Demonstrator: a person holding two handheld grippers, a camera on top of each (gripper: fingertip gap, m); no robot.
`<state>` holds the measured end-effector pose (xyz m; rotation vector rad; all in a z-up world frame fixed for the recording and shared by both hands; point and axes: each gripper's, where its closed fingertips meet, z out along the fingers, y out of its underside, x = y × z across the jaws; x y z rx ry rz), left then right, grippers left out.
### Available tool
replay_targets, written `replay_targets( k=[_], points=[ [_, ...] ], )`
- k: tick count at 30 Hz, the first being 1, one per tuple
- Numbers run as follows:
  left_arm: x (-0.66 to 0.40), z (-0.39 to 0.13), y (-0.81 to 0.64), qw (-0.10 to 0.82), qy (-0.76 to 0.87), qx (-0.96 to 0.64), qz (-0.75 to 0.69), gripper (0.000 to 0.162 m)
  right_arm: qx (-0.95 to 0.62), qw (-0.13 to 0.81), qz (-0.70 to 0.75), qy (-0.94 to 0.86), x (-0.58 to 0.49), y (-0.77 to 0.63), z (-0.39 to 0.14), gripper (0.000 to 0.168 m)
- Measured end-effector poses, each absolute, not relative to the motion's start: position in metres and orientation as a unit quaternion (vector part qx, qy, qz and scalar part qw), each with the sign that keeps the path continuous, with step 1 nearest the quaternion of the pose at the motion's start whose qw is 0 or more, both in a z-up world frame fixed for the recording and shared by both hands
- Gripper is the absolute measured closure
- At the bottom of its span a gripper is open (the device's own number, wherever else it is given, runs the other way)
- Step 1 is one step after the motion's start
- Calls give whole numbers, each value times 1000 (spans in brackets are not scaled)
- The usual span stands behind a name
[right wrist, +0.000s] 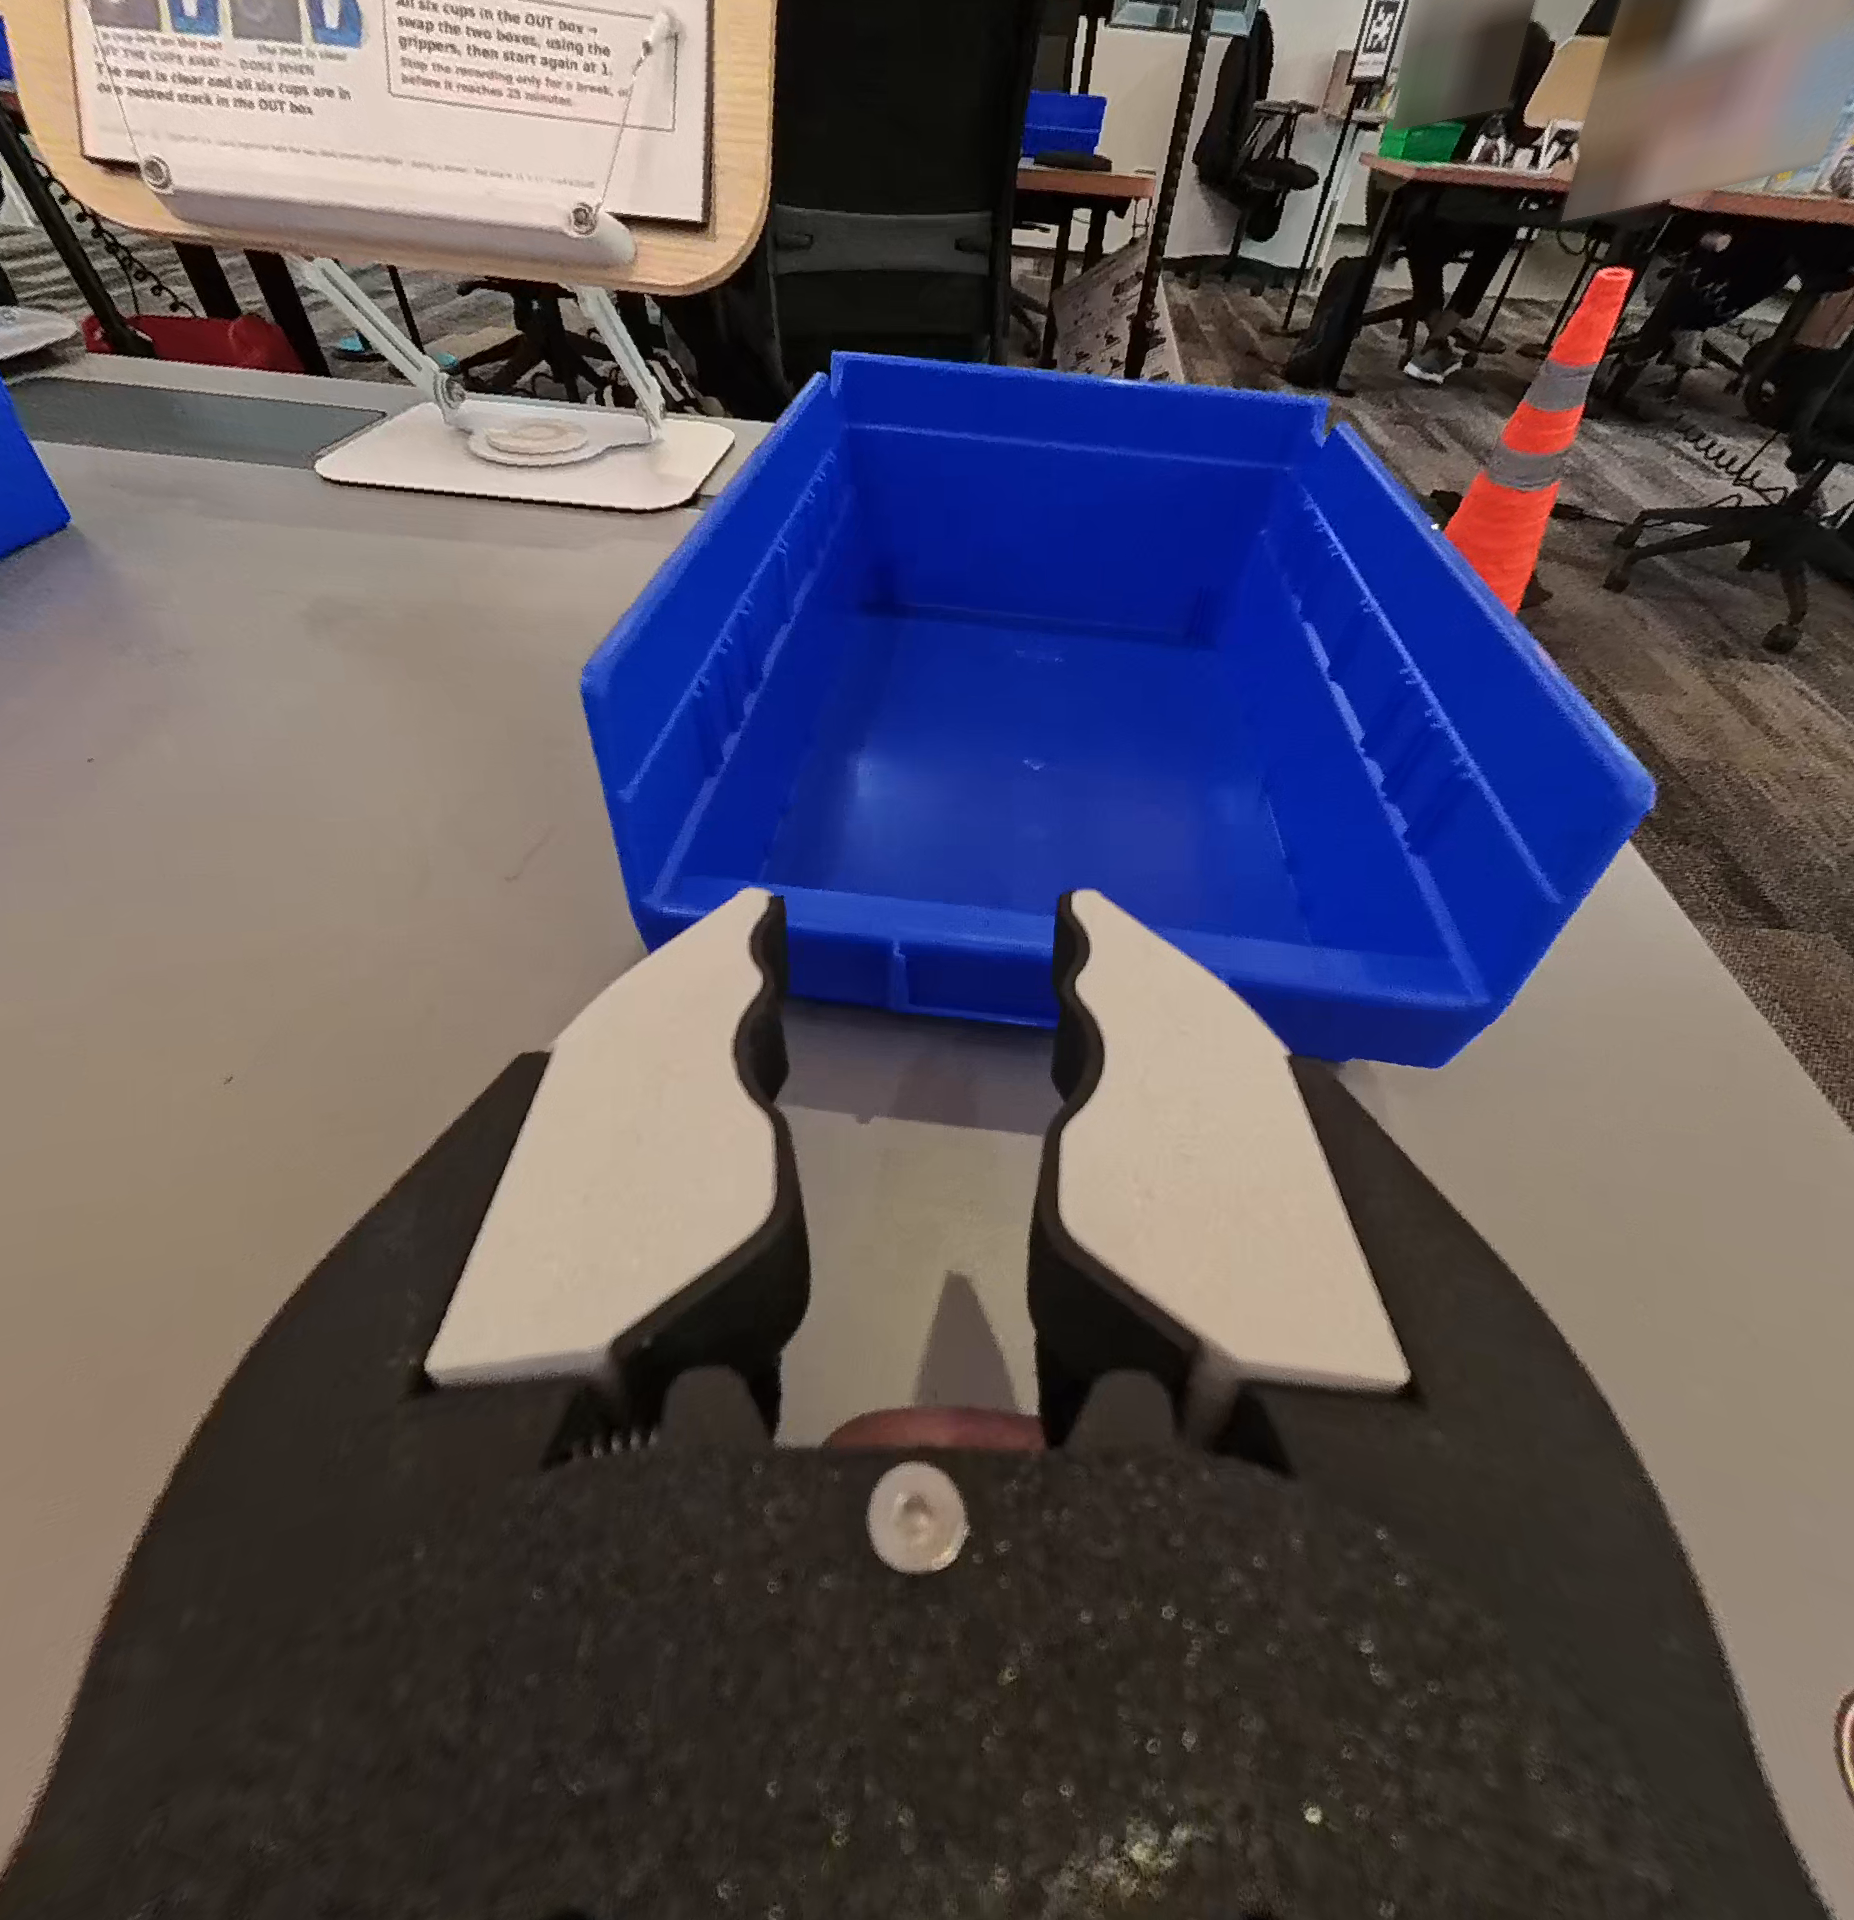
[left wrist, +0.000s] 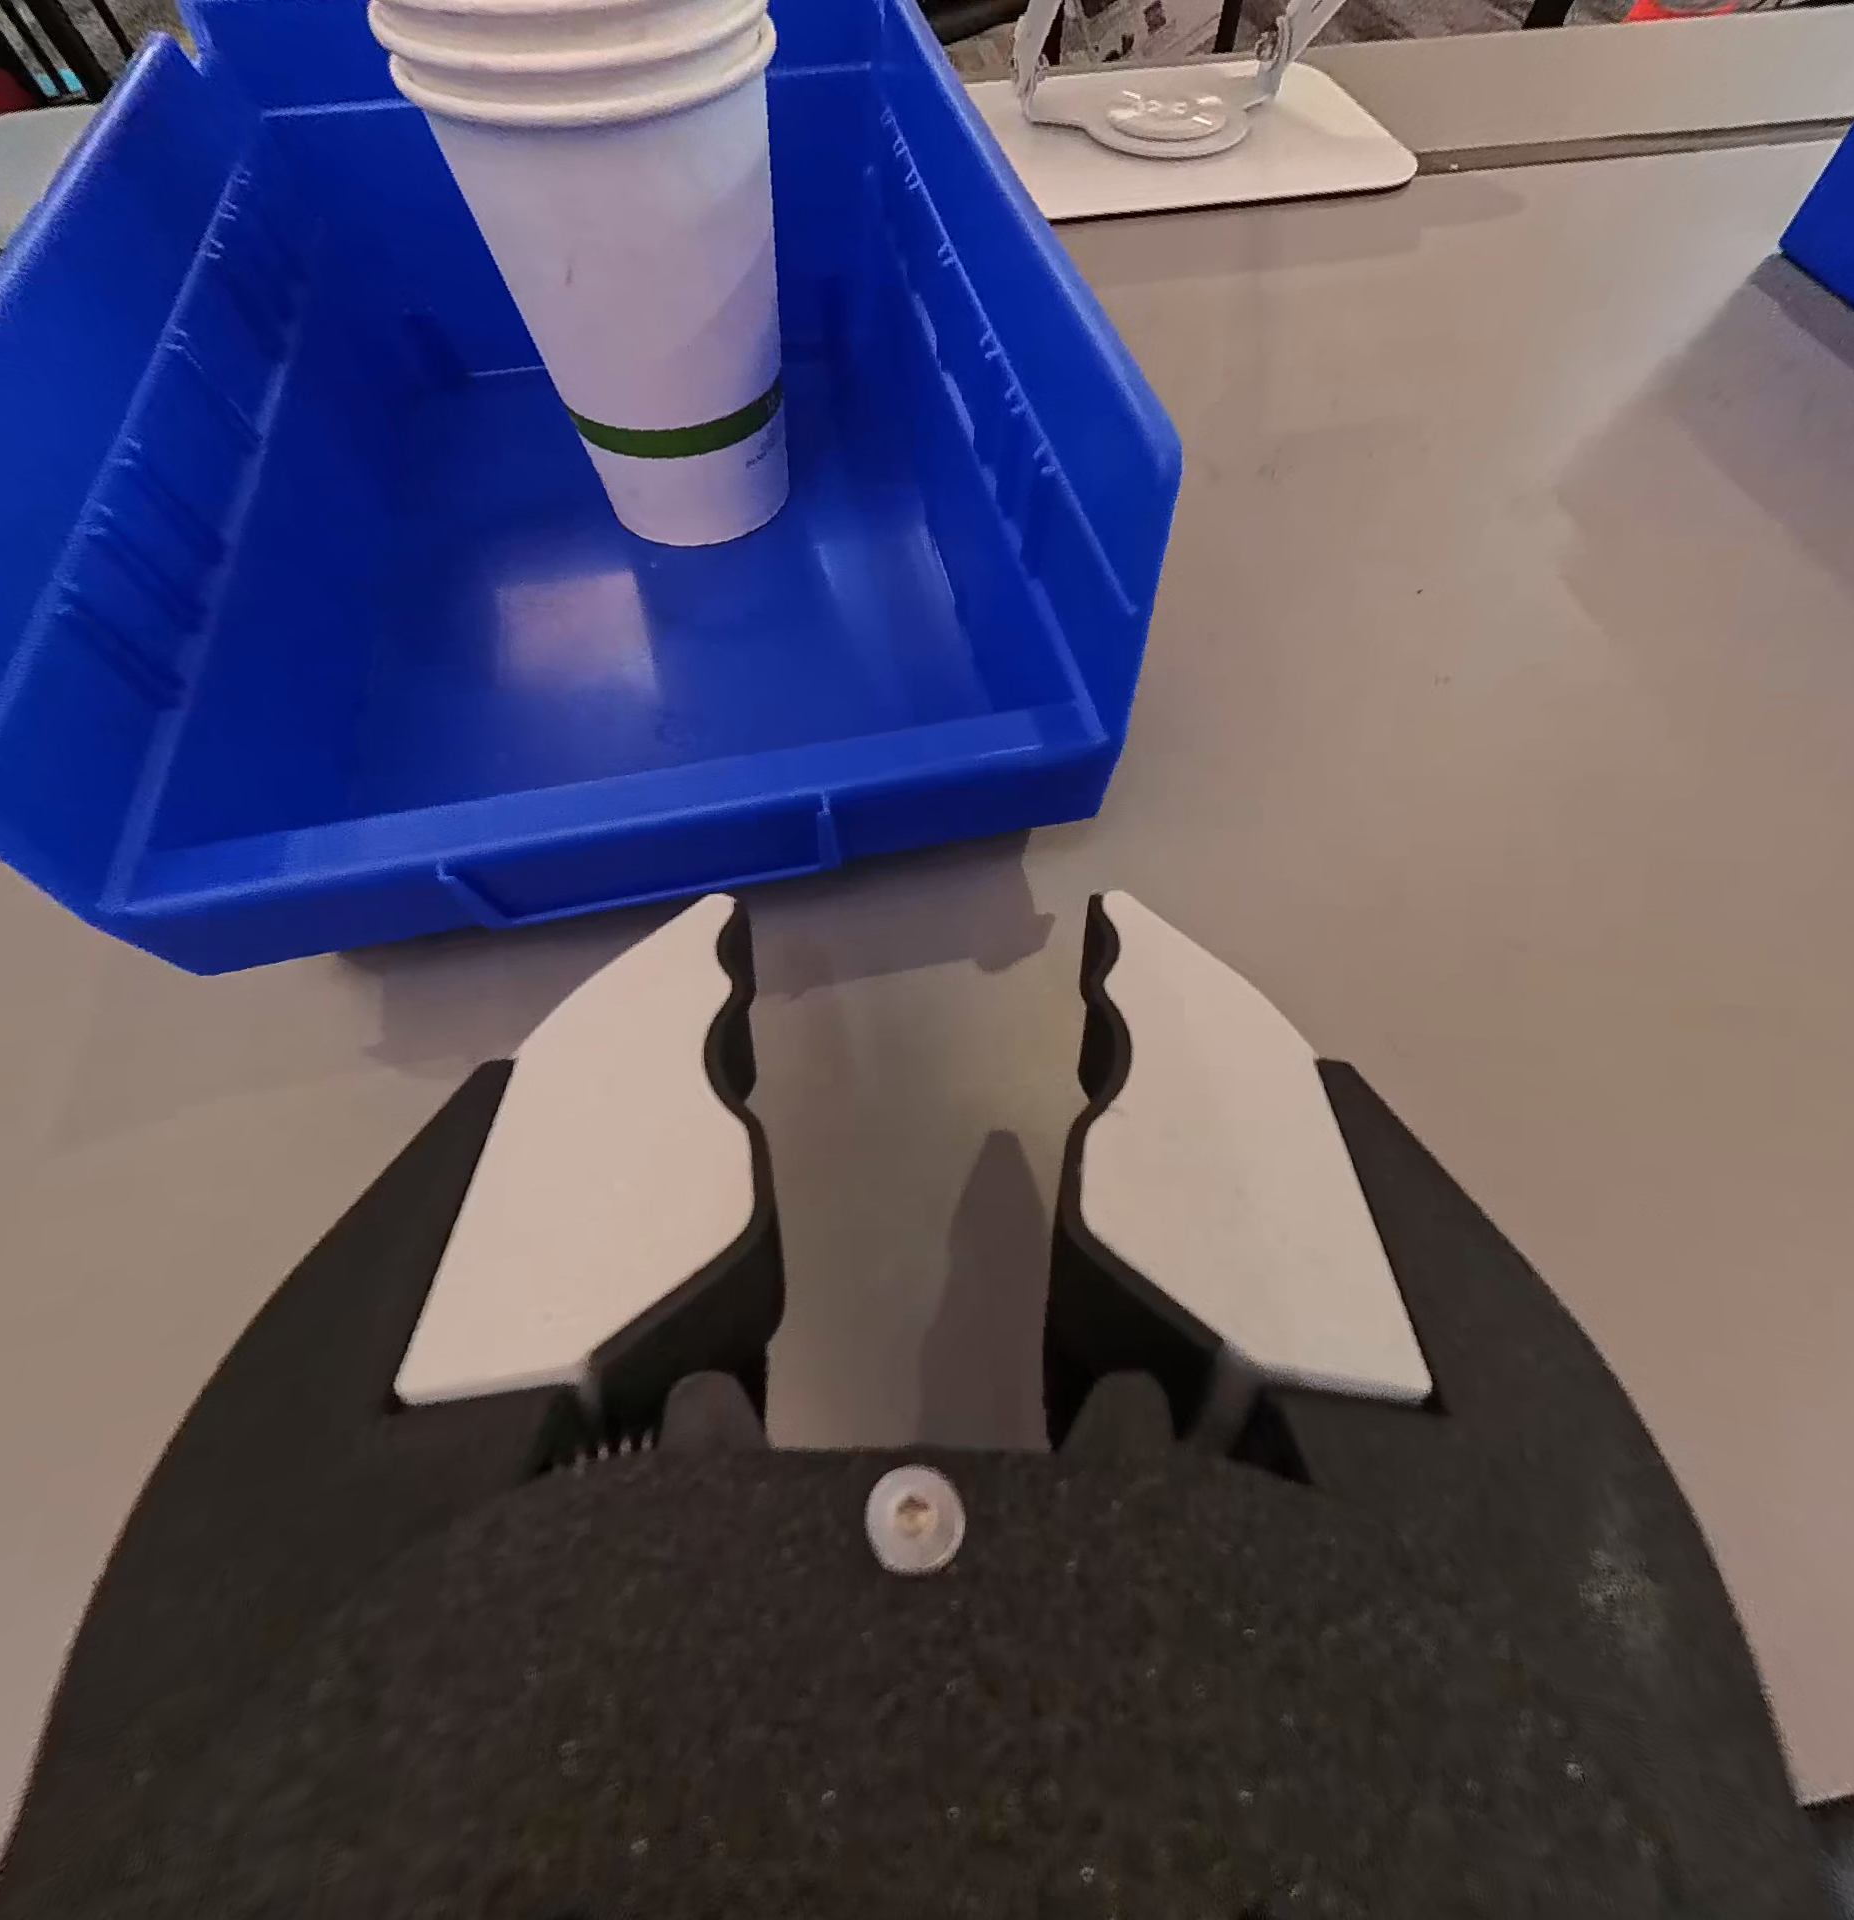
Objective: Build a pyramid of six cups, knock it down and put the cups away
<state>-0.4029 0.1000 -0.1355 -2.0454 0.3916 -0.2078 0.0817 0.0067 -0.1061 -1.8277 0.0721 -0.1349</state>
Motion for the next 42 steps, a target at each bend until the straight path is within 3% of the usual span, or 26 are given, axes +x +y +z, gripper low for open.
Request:
replay_targets(
  k=[6, 8, 13, 18, 24, 29, 32, 42],
  points=[
    [-388, -98, 114, 464, 172, -846, -199, 104, -781, 623, -42, 15, 69, 6, -96, 121],
    [-384, -73, 130, 435, 252, -837, -217, 114, -775, 631, -33, 7, 63, 6, -90, 121],
    [-400, -21, 200, 382, 489, -775, -118, 119, -780, 625, -18, 1, 59, 8, -95, 121],
    [-404, -27, 260, 253, 587, -765, -75, 126, -788, 616, -7, -1, 54, 10, -101, 121],
    [-398, -41, 285, 193, 616, -759, -81, 136, -793, 609, -7, -14, 49, 12, -105, 122],
    [-391, -48, 285, 184, 626, -753, -88, 142, -794, 607, -2, -12, 49, 12, -107, 122],
    [-388, -49, 282, 176, 628, -751, -102, 158, -797, 604, 7, -10, 48, 13, -109, 123],
    [-388, -44, 284, 177, 627, -754, -88, 159, -794, 608, 10, -20, 40, 13, -107, 126]
  ],
)
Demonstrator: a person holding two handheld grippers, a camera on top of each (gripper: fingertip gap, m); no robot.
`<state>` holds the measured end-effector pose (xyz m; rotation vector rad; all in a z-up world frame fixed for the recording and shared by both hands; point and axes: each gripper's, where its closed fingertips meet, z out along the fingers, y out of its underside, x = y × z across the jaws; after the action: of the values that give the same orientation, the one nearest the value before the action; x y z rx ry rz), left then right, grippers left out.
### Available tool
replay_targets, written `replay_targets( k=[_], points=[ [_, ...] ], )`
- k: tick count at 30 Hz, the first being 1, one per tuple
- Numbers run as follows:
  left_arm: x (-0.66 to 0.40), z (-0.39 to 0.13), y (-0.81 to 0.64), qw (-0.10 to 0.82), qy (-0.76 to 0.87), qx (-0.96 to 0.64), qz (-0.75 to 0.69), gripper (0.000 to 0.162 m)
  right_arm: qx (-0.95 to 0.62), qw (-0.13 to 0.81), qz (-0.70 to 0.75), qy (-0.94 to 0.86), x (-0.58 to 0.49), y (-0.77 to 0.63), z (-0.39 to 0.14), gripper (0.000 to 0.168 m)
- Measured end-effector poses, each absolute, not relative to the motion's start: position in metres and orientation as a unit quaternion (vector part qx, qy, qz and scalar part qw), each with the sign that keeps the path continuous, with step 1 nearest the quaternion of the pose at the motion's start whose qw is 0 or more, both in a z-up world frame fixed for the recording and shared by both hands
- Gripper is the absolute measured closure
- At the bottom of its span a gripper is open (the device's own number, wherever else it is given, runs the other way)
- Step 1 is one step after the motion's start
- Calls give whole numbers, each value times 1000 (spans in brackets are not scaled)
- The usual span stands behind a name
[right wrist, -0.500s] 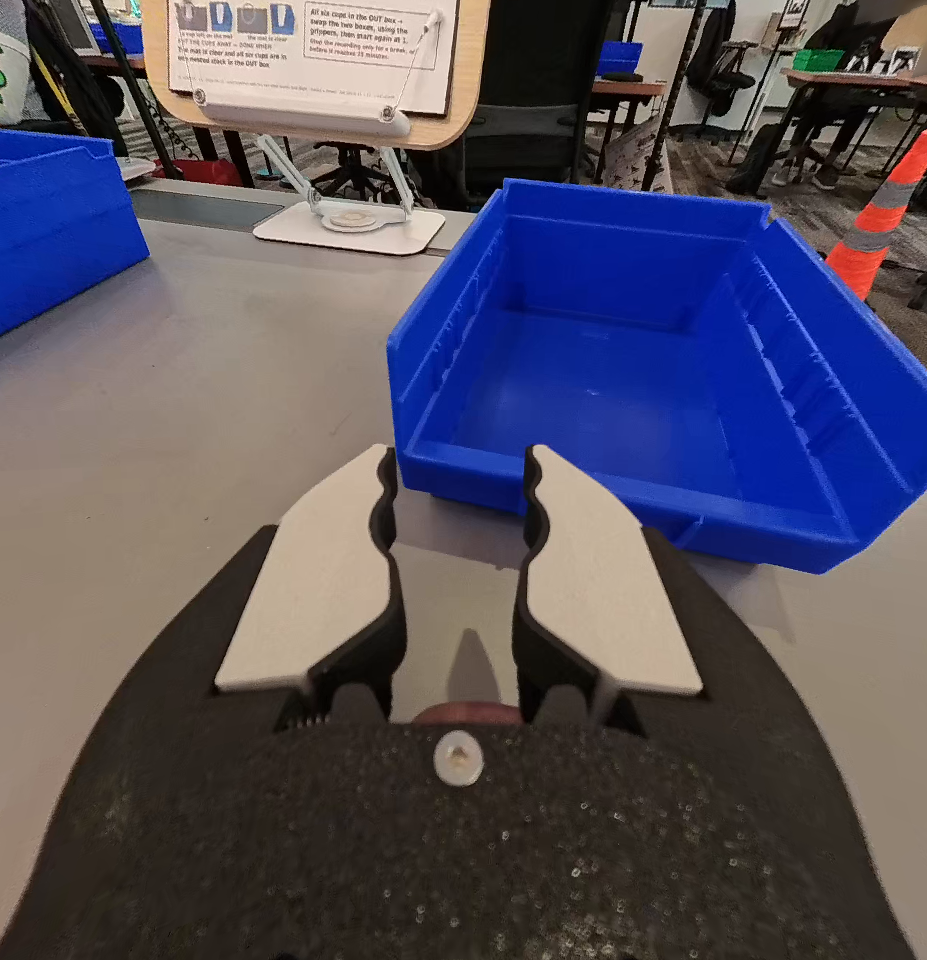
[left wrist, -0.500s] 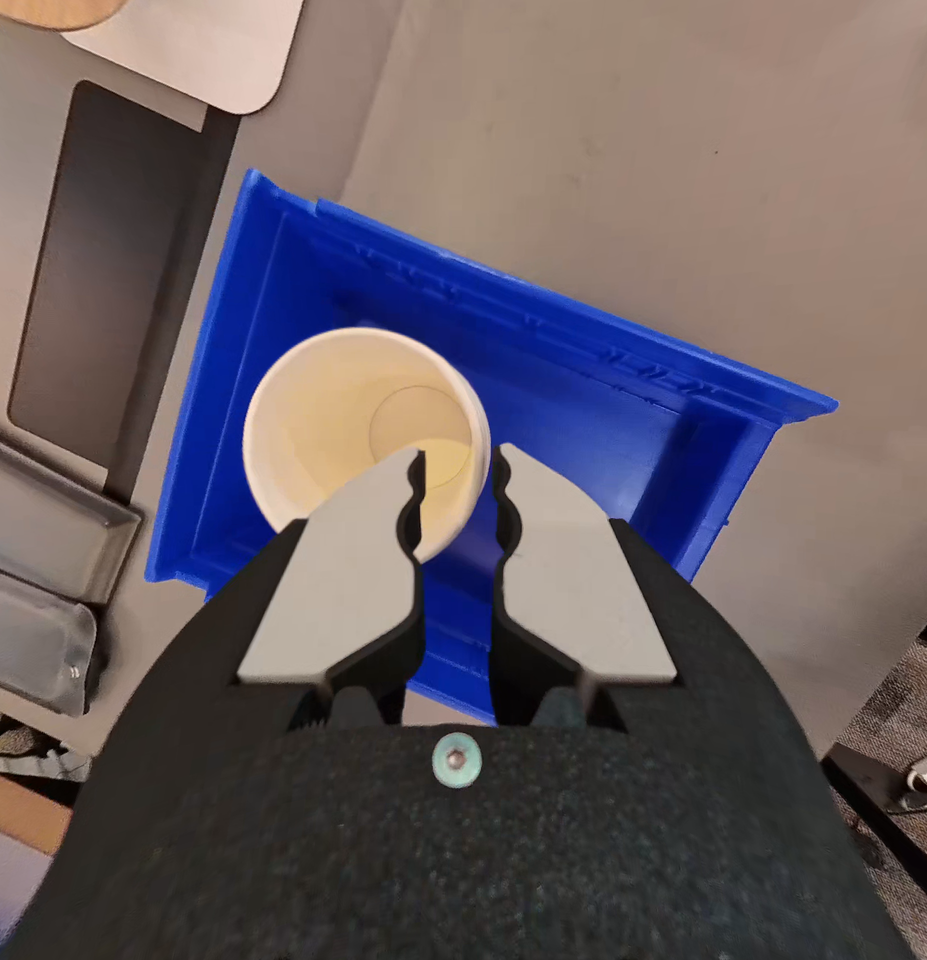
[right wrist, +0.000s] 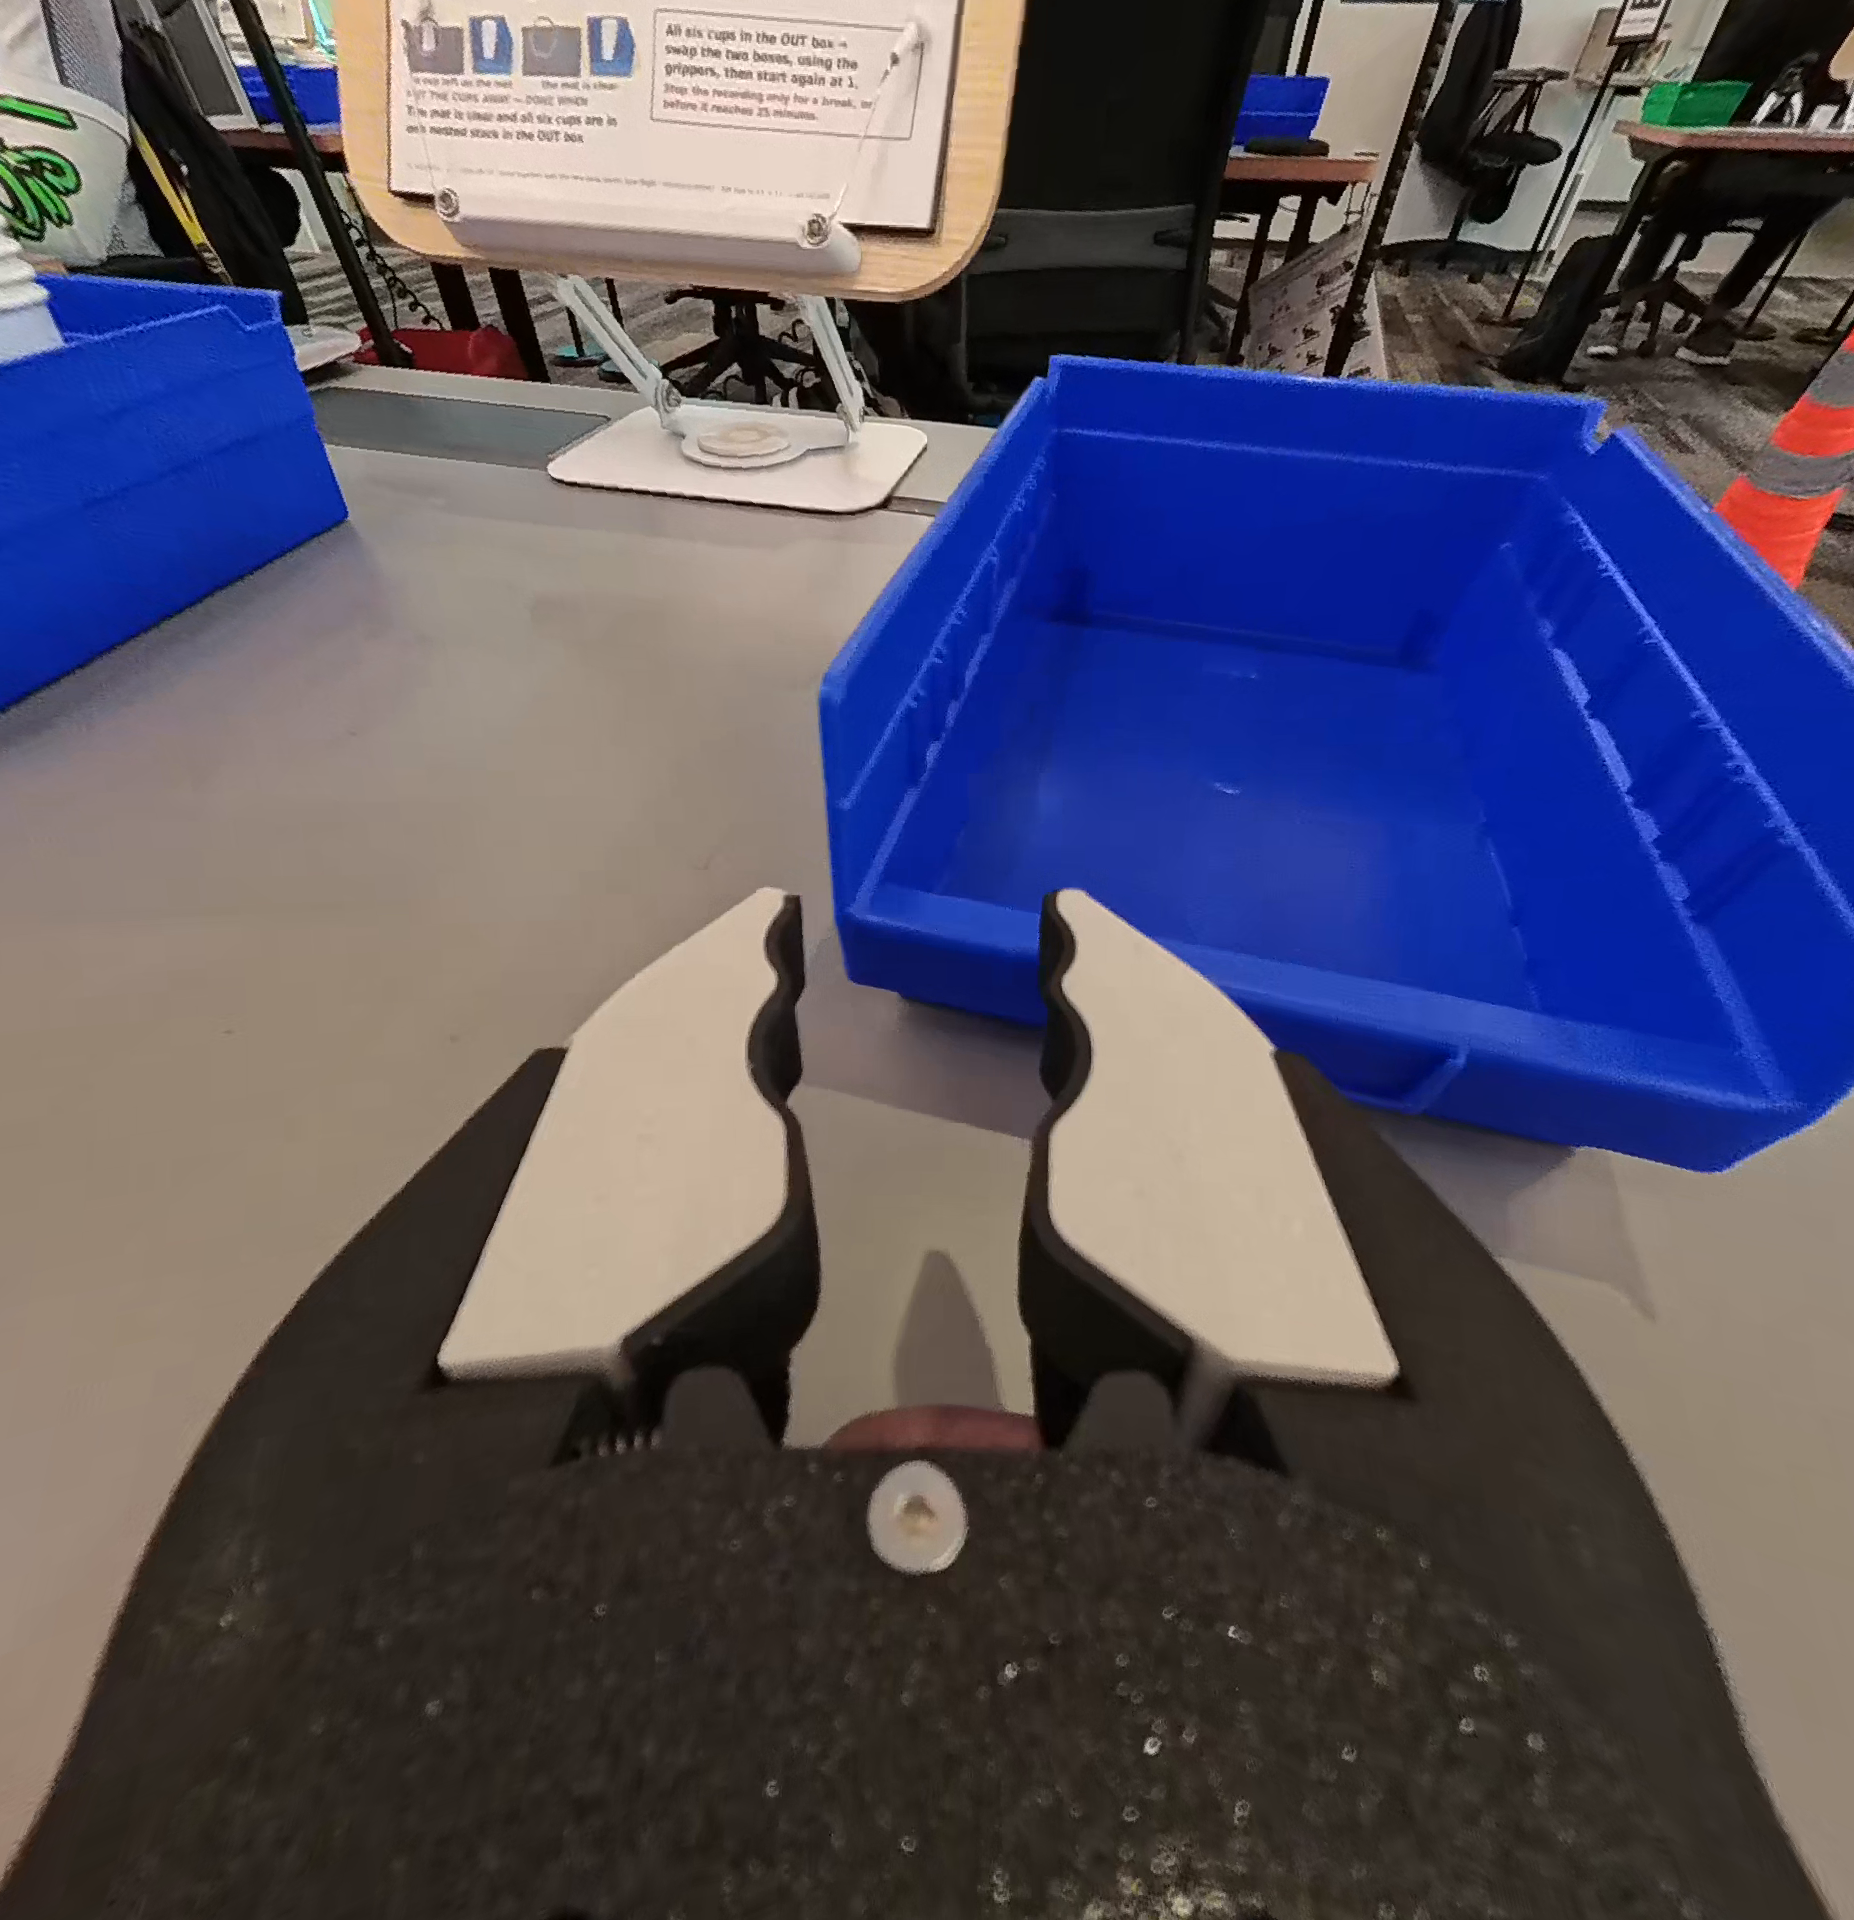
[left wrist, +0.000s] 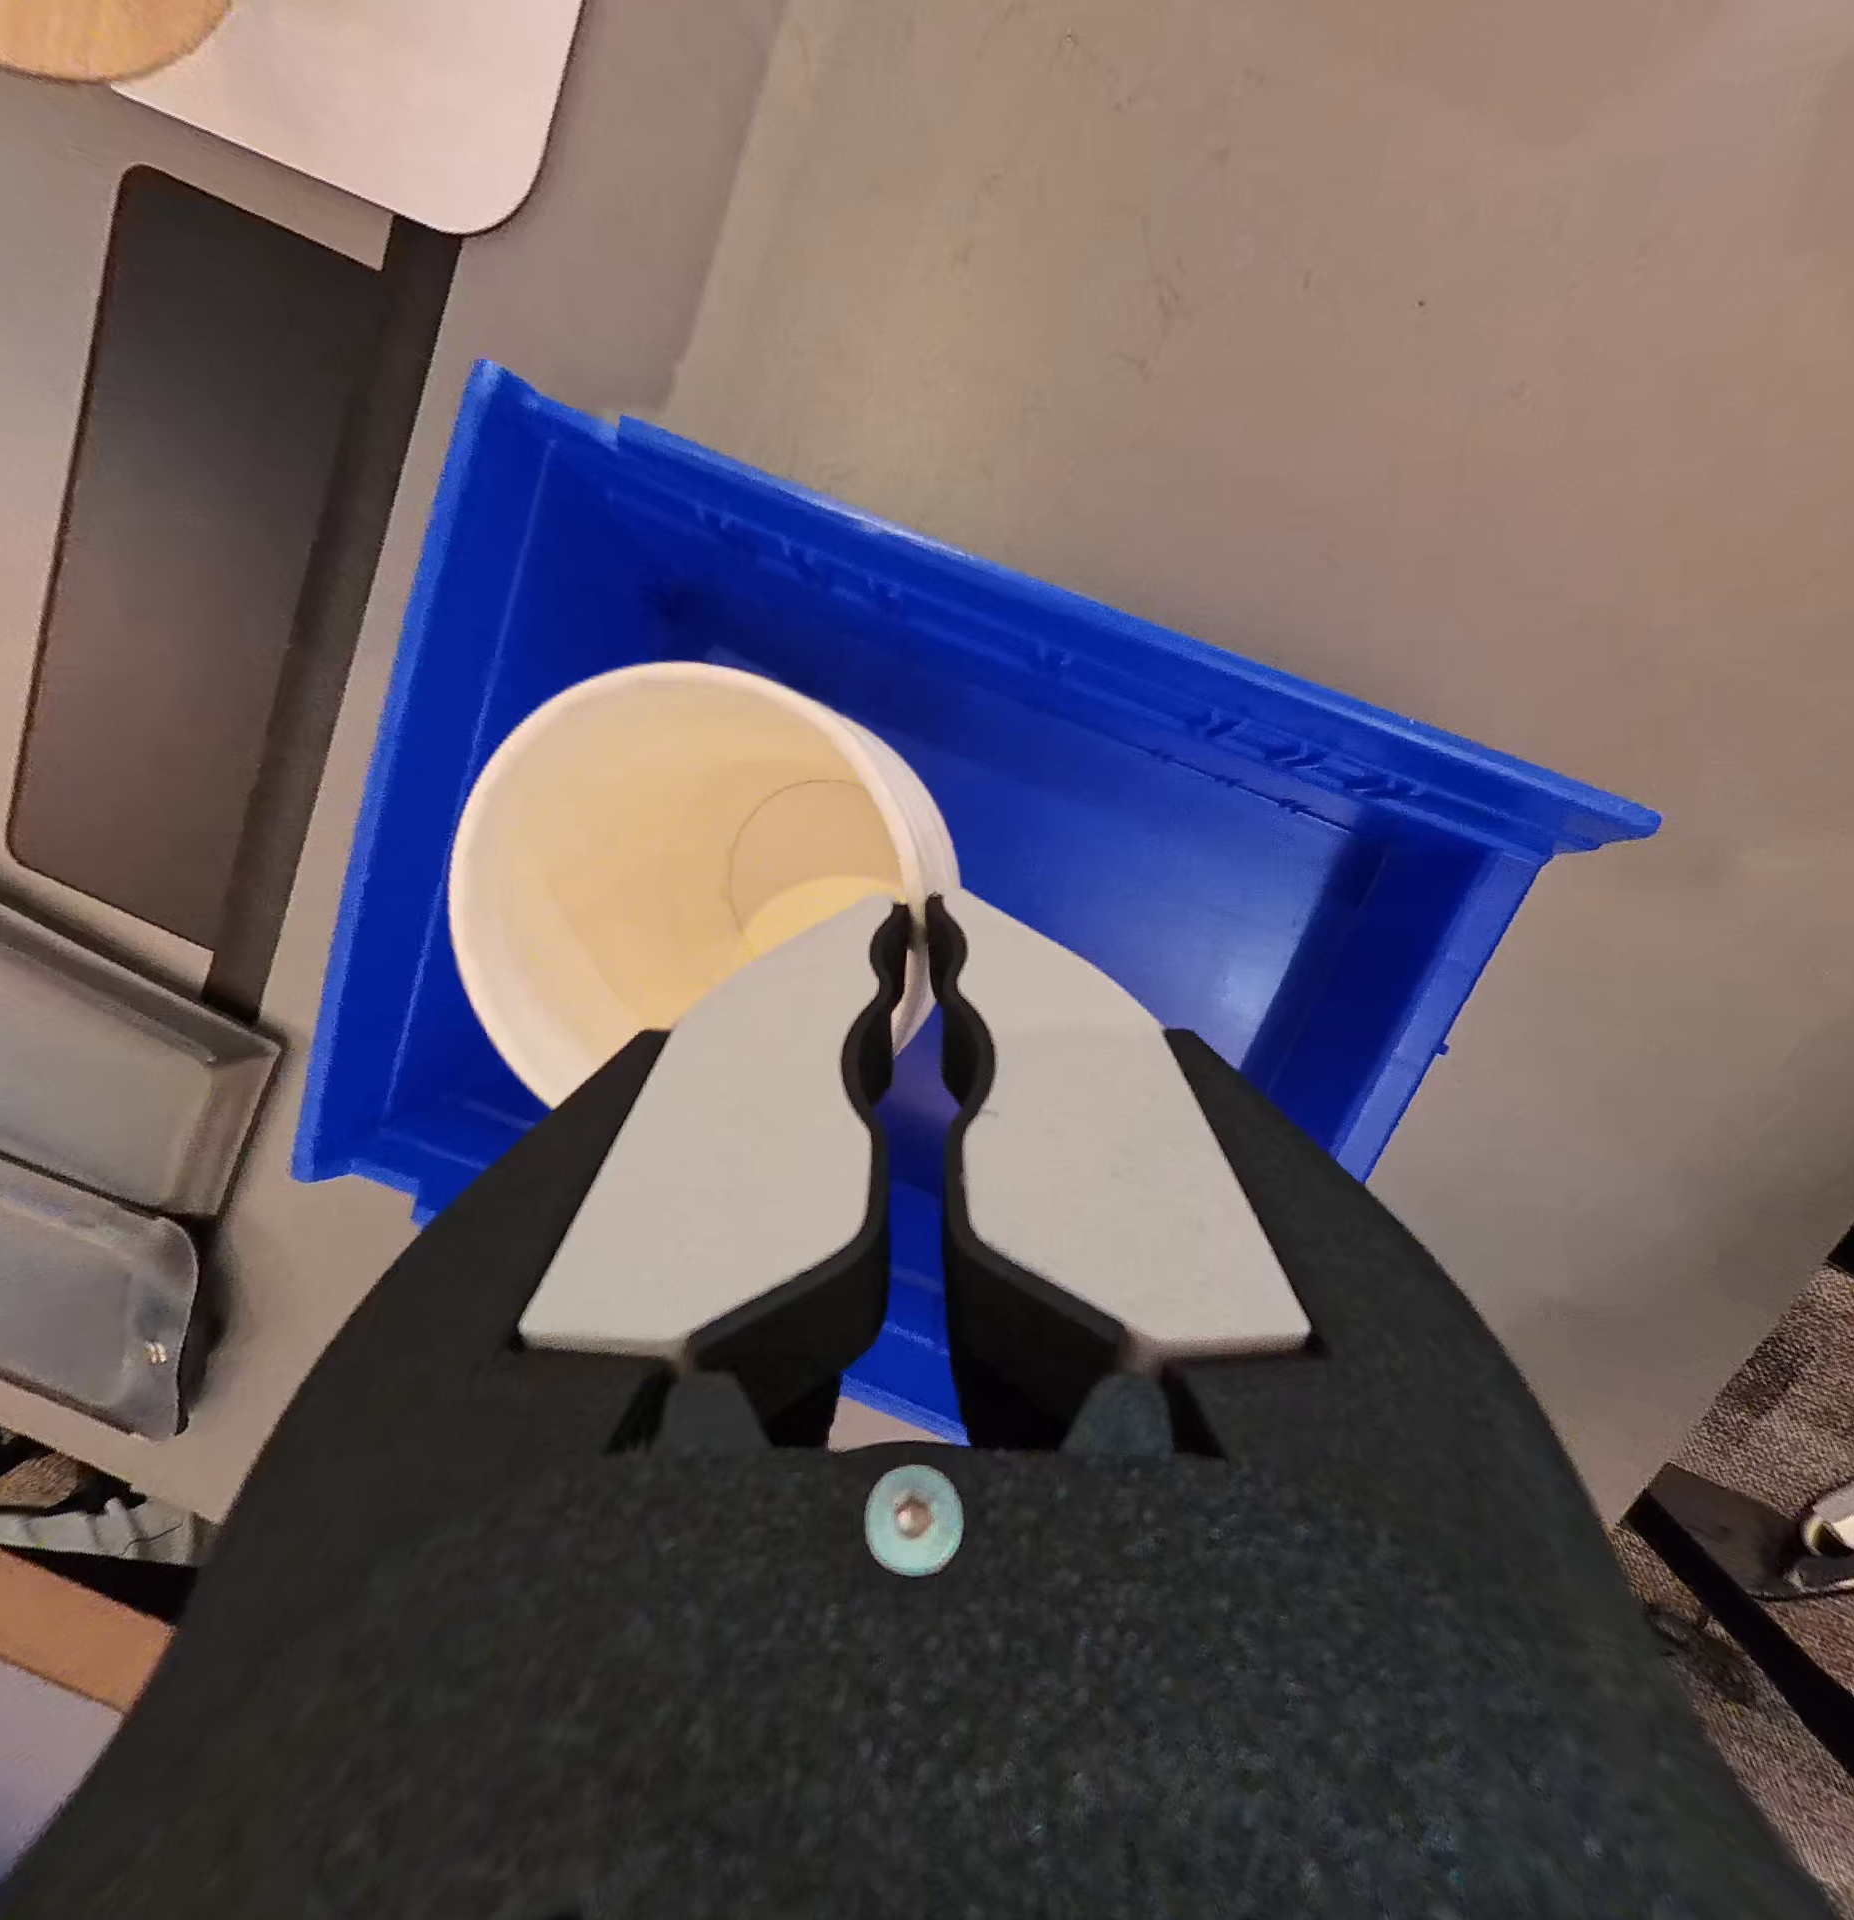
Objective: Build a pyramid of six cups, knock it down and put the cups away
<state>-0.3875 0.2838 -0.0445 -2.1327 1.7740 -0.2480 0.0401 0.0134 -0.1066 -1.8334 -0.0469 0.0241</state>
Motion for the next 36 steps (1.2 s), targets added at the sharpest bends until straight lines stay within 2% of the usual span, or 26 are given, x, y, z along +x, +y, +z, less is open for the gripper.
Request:
replay_targets(
  k=[6, 10, 16, 18, 21, 26, 31, 34, 36],
  points=[
    [-383, -23, 285, 210, 618, -751, -104, 159, -769, 633, 73, -57, 1, 19, -93, 126],
    [-380, 3, 287, 253, 607, -745, -111, 159, -727, 631, 243, -117, -72, 26, -77, 119],
    [-353, 91, 285, 416, 535, -712, -181, 159, -631, 544, 542, -109, -150, 60, -38, 96],
    [-333, 125, 271, 473, 498, -686, -239, 159, -604, 525, 593, -92, -159, 83, -26, 91],
    [-296, 154, 238, 505, 470, -648, -324, 159, -592, 518, 613, -78, -174, 115, -19, 77],
    [-226, 159, 179, 493, 472, -602, -414, 159, -533, 540, 650, -49, -178, 137, 23, 64],
    [-180, 139, 142, 470, 478, -578, -465, 159, -481, 553, 680, -27, -159, 136, 48, 62],
    [-166, 119, 130, 444, 481, -577, -488, 159, -485, 574, 659, -22, -147, 135, 45, 72],
    [-162, 108, 124, 431, 484, -575, -500, 159, -489, 585, 647, -3, -135, 138, 39, 89]
  ],
)
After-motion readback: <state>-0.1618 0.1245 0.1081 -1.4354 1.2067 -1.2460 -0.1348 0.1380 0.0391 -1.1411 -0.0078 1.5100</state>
